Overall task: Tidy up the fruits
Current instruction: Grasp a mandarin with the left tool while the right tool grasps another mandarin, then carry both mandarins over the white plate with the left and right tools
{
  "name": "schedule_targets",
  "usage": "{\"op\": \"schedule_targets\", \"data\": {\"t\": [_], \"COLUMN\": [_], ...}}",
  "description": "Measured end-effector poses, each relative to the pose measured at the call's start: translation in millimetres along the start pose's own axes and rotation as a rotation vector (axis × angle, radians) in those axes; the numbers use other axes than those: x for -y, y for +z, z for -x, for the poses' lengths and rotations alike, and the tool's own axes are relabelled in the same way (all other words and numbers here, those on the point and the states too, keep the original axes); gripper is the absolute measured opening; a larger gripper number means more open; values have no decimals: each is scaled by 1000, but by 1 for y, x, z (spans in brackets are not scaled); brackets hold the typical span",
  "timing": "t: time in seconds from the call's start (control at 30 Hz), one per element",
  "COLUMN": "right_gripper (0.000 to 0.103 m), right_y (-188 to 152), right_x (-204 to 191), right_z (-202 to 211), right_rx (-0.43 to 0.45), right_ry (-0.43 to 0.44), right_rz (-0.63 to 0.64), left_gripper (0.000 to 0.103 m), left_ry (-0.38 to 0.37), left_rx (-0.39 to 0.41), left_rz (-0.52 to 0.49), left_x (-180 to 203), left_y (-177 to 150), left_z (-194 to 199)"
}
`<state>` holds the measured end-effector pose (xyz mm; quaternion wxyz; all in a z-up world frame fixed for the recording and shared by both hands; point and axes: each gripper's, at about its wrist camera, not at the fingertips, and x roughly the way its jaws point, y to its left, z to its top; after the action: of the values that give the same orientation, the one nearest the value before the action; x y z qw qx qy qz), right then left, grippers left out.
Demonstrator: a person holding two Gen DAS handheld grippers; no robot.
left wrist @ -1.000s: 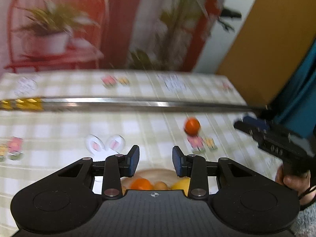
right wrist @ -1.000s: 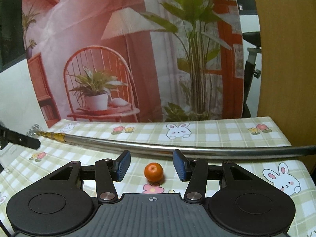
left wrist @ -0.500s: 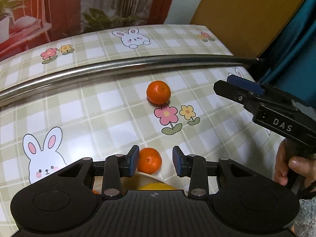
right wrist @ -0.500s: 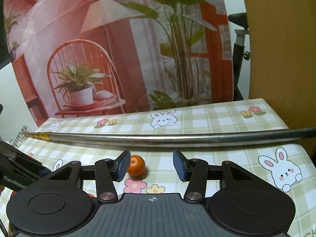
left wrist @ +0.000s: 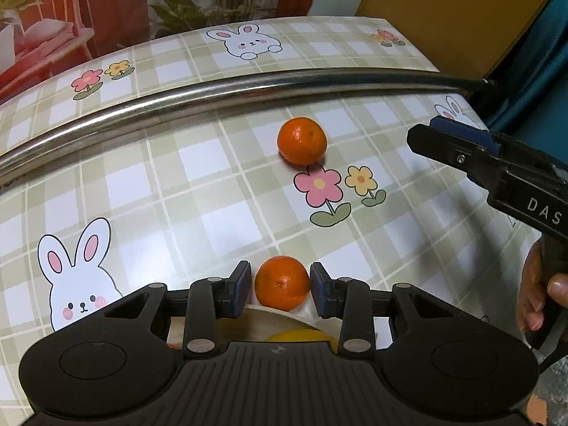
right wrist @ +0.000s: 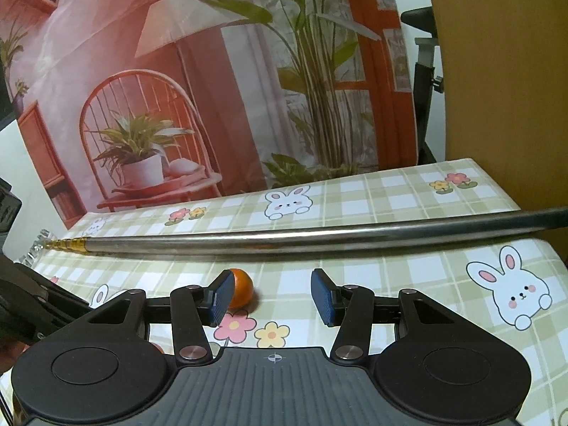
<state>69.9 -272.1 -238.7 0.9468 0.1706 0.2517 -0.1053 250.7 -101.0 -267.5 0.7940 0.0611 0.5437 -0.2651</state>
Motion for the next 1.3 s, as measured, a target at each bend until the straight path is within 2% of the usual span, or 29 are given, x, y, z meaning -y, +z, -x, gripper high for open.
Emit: {"op": "schedule_targets", "data": {"t": [0.13,0.27,0.4,0.77,0.93,1.1,1.3], "right_gripper": [46,46,46,46,46,45,43], "right_y": [-2,-4,-9,-10,-7,-7,-10], "right_x": [1,1,-1,-26,-36,-36,-36], "right_z": [-2,-5,-12,-50,-70,-88,-97], "right_rx": [-7,-10,-3,-30,-72,-116,-131], "right_ry": [1,12,45,87,94,71,74], "right_rz": [-6,-11,0,124,157,133,122], "left_gripper": [35,34,34,34,34,34,34], "left_ry": [26,30,85,145,149,150,135], "left_rx": [29,85,143,295,312,308,309], "left_rz": [-20,8,25,150,185,198,214], "left_x": [3,-3,-8,-39,-49,-55,-59], "left_y": [-2,-3,-3,-6,-15,-27,-34], "left_z": [3,16,32,71,80,83,85]}}
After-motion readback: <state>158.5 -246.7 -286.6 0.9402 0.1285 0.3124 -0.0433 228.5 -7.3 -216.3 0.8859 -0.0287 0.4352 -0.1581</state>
